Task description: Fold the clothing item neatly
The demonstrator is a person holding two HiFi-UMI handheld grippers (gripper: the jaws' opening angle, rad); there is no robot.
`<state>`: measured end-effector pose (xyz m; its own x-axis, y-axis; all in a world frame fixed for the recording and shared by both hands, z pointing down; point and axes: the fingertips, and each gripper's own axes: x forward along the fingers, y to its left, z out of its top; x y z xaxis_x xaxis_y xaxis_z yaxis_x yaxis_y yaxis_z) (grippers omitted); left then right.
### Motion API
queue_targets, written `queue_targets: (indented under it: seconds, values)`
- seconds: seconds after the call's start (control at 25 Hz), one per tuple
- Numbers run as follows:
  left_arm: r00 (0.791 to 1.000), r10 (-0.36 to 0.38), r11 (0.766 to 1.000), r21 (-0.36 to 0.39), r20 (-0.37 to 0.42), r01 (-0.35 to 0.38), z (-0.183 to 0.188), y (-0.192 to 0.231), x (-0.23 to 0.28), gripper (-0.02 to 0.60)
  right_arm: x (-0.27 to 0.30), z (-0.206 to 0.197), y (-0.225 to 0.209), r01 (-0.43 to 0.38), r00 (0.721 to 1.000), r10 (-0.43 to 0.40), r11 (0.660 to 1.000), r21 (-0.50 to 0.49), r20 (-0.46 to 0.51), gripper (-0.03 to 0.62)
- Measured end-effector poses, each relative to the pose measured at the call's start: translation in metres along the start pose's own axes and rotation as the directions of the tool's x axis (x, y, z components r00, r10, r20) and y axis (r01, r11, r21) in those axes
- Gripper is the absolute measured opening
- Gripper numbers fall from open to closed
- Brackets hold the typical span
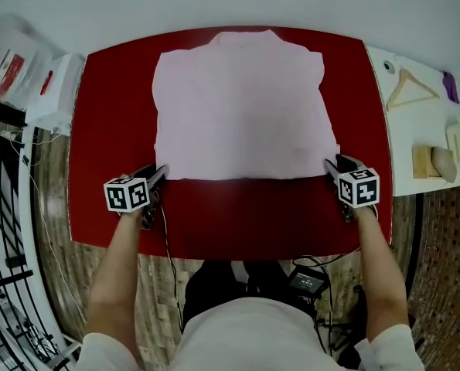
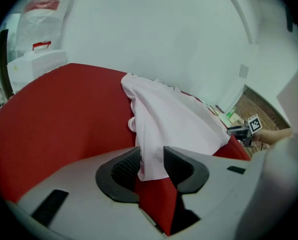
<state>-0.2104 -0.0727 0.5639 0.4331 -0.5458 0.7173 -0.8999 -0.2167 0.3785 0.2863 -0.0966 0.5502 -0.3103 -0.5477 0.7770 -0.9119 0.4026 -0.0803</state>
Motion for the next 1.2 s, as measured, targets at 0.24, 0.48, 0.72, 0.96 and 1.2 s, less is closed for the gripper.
queue_targets:
  seconds: [0.24, 0.48, 0.72, 0.96, 1.2]
  values:
    - [0.998, -0.018, 0.996, -0.085, 0.059, 0.023, 0.0, -0.003, -0.004, 0.025, 0.003, -0.005, -0.005, 0.024, 1.0, -0.023, 0.99, 0.138, -0.011, 0.037]
    - [0.983, -0.04, 0.972, -0.22, 0.179, 0.079, -0.002, -0.007, -0.023, 0.018, -0.021, 0.0, -0.004, 0.012, 0.997, -0.024, 0.989, 0.145, 0.076, 0.025]
    - [0.987, -0.036, 0.956, -0.282, 0.159, 0.08, -0.018, 0.004, -0.026, 0.018, -0.03, -0.025, -0.004, 0.026, 0.996, -0.045, 0.973, 0.231, 0.076, 0.025]
    - [0.992, -0.047, 0.955, -0.286, 0.121, 0.08, -0.024, 0.006, -0.02, 0.018, -0.027, -0.039, -0.003, 0.032, 0.998, -0.045, 0.964, 0.263, 0.046, 0.025]
    - [0.99, -0.069, 0.954, -0.283, 0.119, 0.101, -0.024, 0.006, -0.019, 0.018, -0.021, -0.042, -0.006, 0.049, 0.998, -0.057, 0.964, 0.261, 0.024, 0.025]
